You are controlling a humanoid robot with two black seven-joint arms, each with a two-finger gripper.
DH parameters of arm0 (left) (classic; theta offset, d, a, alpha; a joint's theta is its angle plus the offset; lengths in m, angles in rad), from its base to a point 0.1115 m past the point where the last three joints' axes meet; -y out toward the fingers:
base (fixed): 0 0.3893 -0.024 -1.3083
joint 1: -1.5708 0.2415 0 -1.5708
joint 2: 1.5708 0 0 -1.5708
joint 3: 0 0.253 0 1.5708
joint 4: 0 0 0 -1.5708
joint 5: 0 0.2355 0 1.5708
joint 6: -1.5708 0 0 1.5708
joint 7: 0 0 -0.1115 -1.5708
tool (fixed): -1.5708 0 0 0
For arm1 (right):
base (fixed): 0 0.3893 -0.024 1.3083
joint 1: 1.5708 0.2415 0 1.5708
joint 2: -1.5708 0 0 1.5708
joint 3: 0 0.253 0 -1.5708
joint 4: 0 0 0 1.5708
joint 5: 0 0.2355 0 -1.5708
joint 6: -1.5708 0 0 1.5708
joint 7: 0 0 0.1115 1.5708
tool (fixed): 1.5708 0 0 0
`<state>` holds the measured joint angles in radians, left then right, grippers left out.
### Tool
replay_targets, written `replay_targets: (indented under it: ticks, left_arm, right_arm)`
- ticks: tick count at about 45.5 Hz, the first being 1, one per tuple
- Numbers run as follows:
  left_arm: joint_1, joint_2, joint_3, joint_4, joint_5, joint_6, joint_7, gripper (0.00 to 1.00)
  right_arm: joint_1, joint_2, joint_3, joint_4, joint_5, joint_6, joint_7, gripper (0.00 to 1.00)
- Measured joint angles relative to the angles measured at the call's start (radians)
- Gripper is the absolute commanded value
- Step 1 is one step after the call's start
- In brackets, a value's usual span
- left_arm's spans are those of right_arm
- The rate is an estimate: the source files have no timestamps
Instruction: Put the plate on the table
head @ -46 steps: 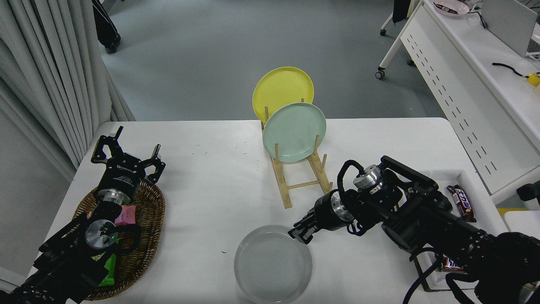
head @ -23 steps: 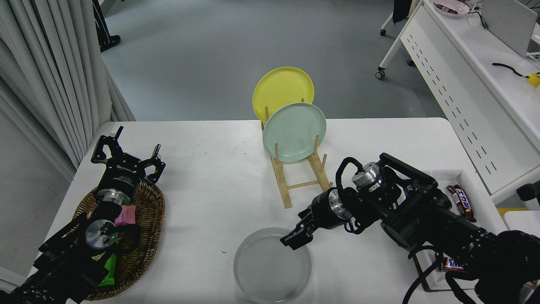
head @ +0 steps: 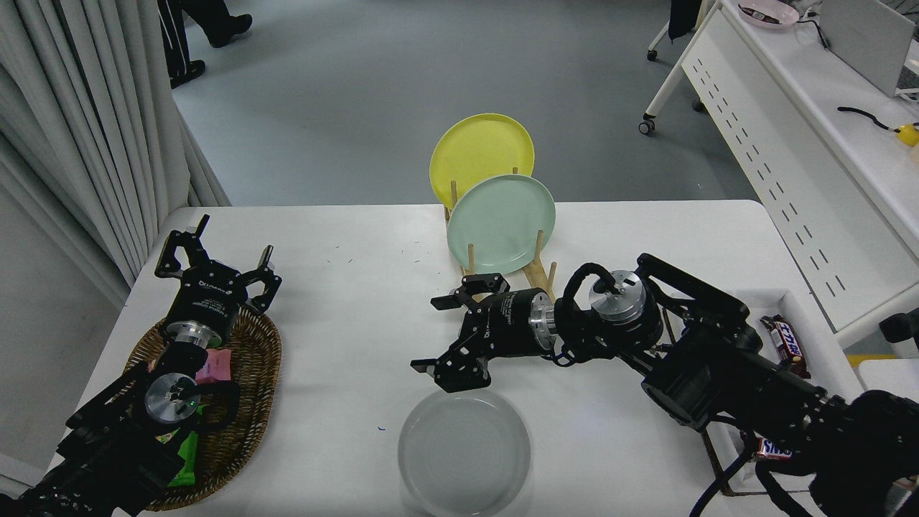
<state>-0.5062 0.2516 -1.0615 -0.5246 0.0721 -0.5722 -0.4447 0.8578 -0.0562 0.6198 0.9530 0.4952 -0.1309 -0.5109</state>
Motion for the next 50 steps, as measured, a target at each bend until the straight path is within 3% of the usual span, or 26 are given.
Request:
replay_targets:
  ticks: [11,24,30,50]
  left_arm:
    - [0.000,0.000,0.000,0.000,0.000,0.000,0.000,1.00]
    - [0.000,0.000,0.000,0.000,0.000,0.000,0.000,1.00]
    - [0.000,0.000,0.000,0.000,0.000,0.000,0.000,1.00]
    - [0.000,0.000,0.000,0.000,0.000,0.000,0.000,1.00]
  right_arm:
    - [-0.022,0.004,0.036,0.003,-0.108,0.063,0.265,1.00]
    - [-0.067,0.006,0.097,0.002,-0.264,0.032,0.575,1.00]
    - [-0.096,-0.006,0.114,0.003,-0.295,0.025,0.641,1.00]
    - [-0.149,-0.083,0.124,-0.007,-0.377,0.025,0.712,0.99]
